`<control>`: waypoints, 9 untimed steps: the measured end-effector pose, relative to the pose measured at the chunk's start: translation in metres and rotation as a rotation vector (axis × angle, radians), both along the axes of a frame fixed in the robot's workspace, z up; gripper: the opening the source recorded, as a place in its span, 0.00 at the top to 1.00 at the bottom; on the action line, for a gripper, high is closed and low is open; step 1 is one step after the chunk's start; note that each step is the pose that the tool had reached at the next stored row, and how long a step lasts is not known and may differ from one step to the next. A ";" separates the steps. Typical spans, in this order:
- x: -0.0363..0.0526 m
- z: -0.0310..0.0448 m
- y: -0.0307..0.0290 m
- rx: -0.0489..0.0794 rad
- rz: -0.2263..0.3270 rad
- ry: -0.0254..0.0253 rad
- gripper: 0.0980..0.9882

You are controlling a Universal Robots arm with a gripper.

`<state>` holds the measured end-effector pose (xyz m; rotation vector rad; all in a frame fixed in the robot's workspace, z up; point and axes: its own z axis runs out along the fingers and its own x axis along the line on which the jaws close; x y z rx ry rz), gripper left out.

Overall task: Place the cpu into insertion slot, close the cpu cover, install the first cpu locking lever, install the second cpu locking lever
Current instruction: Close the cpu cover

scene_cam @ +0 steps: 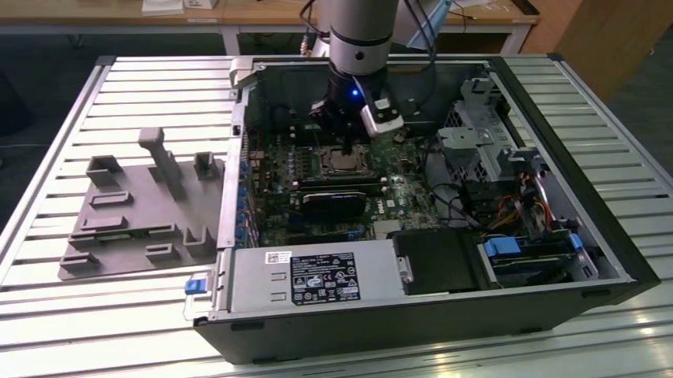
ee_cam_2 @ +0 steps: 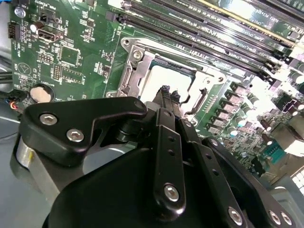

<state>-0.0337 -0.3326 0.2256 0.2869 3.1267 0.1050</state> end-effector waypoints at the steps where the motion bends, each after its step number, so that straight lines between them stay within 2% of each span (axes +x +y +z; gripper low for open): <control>1: -0.0007 -0.0005 -0.0002 0.000 0.001 -0.0007 0.99; 6: -0.0045 -0.0048 -0.0011 0.000 0.010 -0.0115 0.99; 9: -0.0071 -0.0065 -0.0015 0.000 0.019 -0.0144 0.99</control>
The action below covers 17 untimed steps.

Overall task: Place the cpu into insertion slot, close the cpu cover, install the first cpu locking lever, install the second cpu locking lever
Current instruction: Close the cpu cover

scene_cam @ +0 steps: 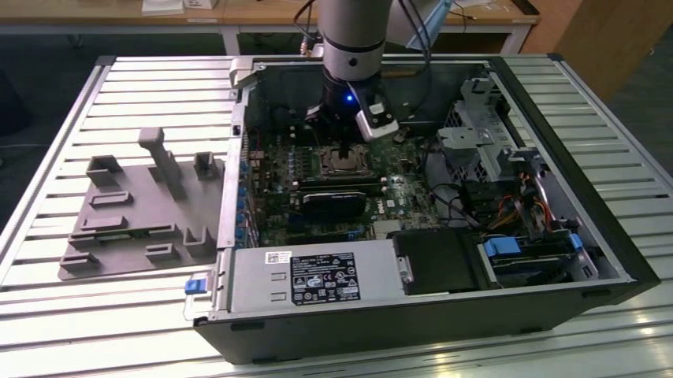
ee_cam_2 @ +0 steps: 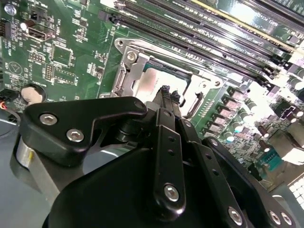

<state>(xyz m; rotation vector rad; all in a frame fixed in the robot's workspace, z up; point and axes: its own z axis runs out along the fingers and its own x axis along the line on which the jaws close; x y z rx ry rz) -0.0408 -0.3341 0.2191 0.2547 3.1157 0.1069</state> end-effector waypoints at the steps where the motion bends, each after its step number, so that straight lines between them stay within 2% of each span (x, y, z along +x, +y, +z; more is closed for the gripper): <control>1: -0.0011 -0.0003 0.0000 0.000 0.003 -0.0006 0.99; 10: -0.0107 -0.0043 -0.0004 0.000 0.028 -0.0056 0.99; 17: -0.0210 -0.0067 -0.0005 0.001 0.036 -0.0069 0.99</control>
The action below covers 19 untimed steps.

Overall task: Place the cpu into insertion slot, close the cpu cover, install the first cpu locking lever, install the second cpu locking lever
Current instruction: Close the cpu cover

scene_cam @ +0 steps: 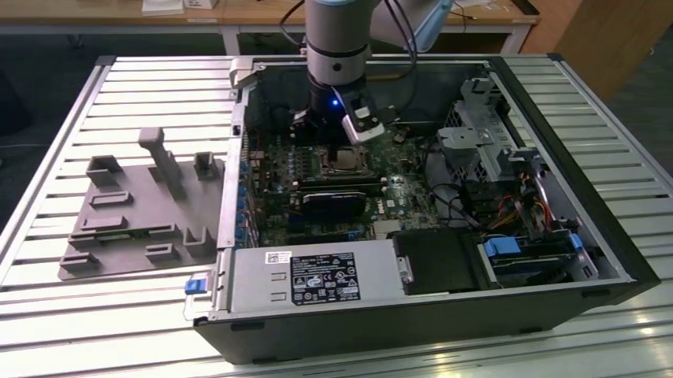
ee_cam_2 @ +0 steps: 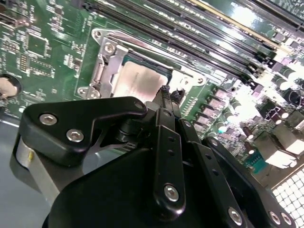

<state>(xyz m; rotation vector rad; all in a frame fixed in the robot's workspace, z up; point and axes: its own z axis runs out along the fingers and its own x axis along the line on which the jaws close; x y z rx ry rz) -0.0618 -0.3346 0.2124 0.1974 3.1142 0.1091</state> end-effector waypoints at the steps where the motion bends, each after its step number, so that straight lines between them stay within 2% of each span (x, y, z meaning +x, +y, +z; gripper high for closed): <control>1: -0.0007 -0.0009 -0.0001 0.000 0.001 0.0001 0.99; 19: -0.0062 -0.0128 0.0000 0.000 0.017 0.0002 0.99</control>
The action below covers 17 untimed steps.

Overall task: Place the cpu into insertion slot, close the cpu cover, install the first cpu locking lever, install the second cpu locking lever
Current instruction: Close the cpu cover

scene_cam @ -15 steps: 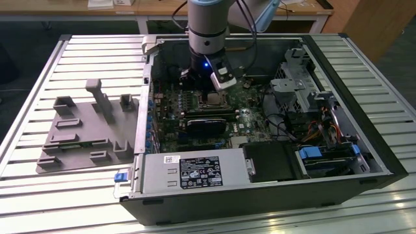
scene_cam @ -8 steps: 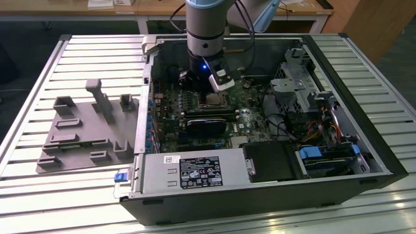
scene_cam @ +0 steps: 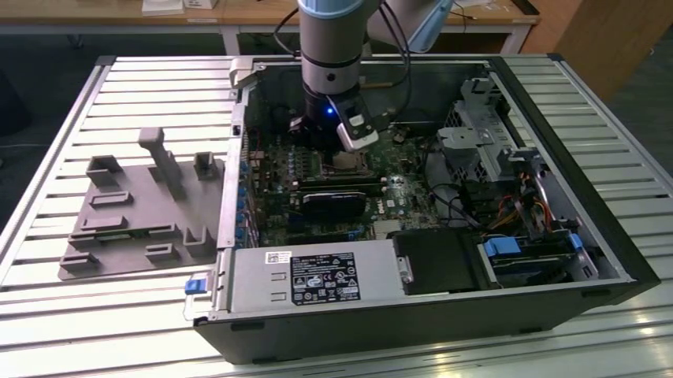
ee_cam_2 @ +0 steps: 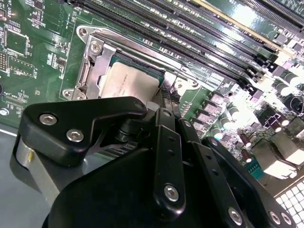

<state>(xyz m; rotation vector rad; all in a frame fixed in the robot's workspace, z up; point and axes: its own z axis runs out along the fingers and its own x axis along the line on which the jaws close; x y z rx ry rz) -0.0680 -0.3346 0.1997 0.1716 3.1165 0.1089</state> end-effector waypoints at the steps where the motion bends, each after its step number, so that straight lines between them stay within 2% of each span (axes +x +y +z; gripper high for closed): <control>1: 0.0000 -0.0003 0.0000 0.000 0.000 0.0000 0.99; 10: 0.0000 -0.0009 0.0001 0.000 0.000 -0.0003 0.99; 17: 0.0000 0.0058 0.0000 0.000 0.000 -0.0013 0.99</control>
